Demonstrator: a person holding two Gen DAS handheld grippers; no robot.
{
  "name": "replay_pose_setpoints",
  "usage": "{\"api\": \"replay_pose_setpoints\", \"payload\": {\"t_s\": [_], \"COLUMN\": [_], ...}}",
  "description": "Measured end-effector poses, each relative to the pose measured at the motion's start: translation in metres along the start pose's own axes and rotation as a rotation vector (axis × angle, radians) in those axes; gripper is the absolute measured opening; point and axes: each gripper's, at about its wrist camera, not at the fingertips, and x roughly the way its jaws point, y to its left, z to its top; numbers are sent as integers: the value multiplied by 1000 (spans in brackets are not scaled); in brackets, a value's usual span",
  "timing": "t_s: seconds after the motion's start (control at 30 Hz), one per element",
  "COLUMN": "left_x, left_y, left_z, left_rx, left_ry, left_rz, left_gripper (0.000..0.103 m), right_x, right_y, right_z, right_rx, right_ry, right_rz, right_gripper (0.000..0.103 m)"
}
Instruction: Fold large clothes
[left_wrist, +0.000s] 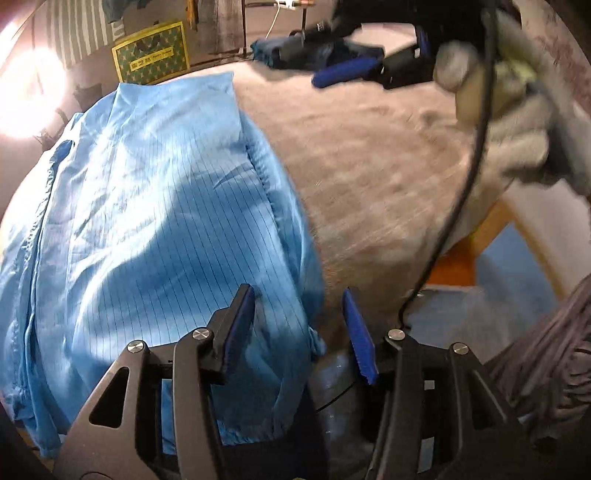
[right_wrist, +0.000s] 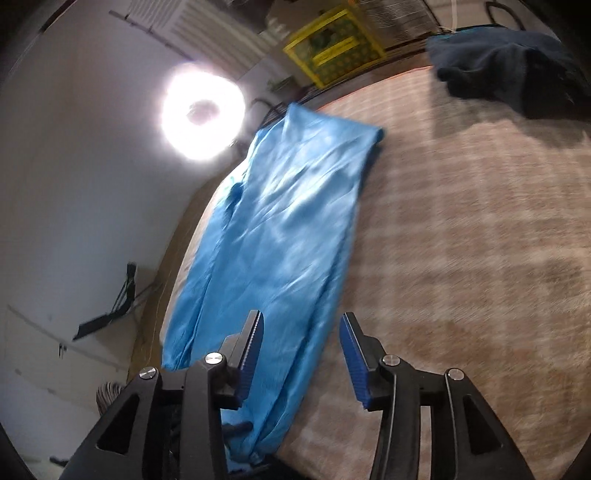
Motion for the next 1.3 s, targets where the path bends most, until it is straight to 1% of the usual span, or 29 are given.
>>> {"api": "replay_pose_setpoints", "payload": {"t_s": [0.03, 0.07, 0.1, 0.13, 0.2, 0.27, 0.33, 0.43, 0.57, 0.67, 0.7, 0.73, 0.77, 0.83, 0.87, 0.97, 1.13, 1.2, 1.3], "left_x": [1, 3, 3, 2, -4, -15, -27, -43, -54, -57, -57, -57, -58, -58, -57, -58, -67, -73, -82], "left_y": [1, 2, 4, 8, 17, 27, 41, 55, 64, 68, 69, 70, 70, 75, 77, 85, 101, 108, 121], "left_z": [-1, 0, 0, 1, 2, 3, 6, 7, 9, 9, 9, 8, 7, 5, 4, -1, -14, -19, -27], "left_rx": [3, 2, -6, -20, -54, -113, -200, -274, -309, -327, -330, -334, -339, -358, -368, -407, -485, -507, -538], "left_ry": [-14, -21, -27, -25, -37, -59, -82, -124, -149, -156, -157, -158, -158, -163, -162, -167, -189, -202, -221], "left_rz": [8, 8, 0, -12, -50, -92, -149, -193, -215, -226, -227, -231, -235, -247, -252, -271, -316, -327, -326], "left_gripper": [49, 42, 17, 8, 5, 4, 3, 3, 3, 3, 3, 3, 3, 3, 3, 2, 2, 2, 2], "right_x": [-2, -1, -1, 1, 5, 15, 23, 41, 72, 93, 101, 107, 116, 127, 131, 135, 137, 140, 156], "right_y": [-8, -15, -20, -23, -31, -37, -44, -52, -51, -49, -46, -44, -39, -27, -16, 12, 64, 90, 132], "right_z": [6, 10, 15, 22, 35, 48, 60, 79, 102, 115, 119, 122, 126, 130, 132, 139, 148, 151, 154], "right_rx": [24, 50, 68, 84, 100, 138, 185, 238, 277, 279, 273, 264, 245, 194, 154, 58, -76, -153, -272], "right_ry": [-7, -16, -23, -33, -57, -81, -101, -121, -123, -106, -94, -83, -58, -33, -26, -21, -34, -36, -29], "right_rz": [10, 22, 30, 34, 24, 28, 36, 25, -20, -41, -54, -68, -80, -132, -179, -262, -391, -454, -523], "right_gripper": [46, 46, 46, 46, 47, 47, 48, 49, 49, 47, 46, 31, 18, 6, 3, 1, 0, 0, 0]}}
